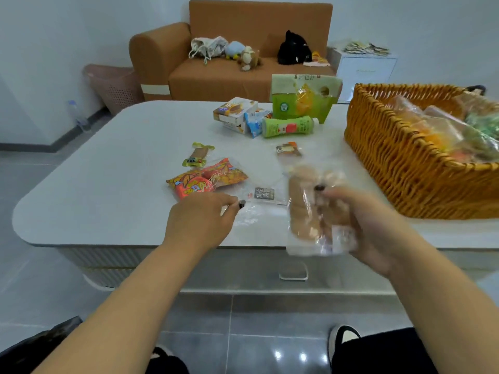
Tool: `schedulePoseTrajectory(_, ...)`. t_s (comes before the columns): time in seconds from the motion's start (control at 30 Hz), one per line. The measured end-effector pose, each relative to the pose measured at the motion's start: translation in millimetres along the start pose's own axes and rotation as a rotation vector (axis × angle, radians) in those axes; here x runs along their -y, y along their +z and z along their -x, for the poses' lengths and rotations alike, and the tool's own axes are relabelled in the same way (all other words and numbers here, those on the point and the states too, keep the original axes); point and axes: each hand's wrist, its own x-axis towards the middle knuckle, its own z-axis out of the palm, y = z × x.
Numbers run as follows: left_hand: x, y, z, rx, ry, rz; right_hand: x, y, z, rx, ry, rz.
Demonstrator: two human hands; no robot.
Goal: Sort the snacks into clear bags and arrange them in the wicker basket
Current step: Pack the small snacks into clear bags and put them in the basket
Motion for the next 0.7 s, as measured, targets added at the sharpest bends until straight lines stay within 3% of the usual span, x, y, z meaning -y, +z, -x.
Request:
schedulePoseTrajectory(0.1, -0.5, -1.0, -0.1, -0.076, -0.038, 0.086, -13.2, 3.0, 5.6, 0.075, 0.282, 0.154)
schedulePoseTrajectory(0.17, -1.9, -0.5, 0.6, -0.109, -0.021, 0.118, -18.8, 6.1, -1.1, 0.075, 0.34, 0.189)
schedulePoseTrajectory(0.4, -6.1, 7.4, 17.5, -0.225, 0.208, 0.058, -42.6, 31.3, -37.3, -0.111, 0.226, 0.056)
schedulePoseTrajectory(0.6, -9.0, 16.5, 26.5, -0.292, 0.405, -0.13, -59.6, 43.4, -47.8, -0.272, 0.139, -0.065)
schedulePoseTrajectory(0.7, -18.8, 19.4, 26.4, -0.327, 0.406, -0.209, -69.1, 53.1, -48.1, -0.249, 0.156, -0.041)
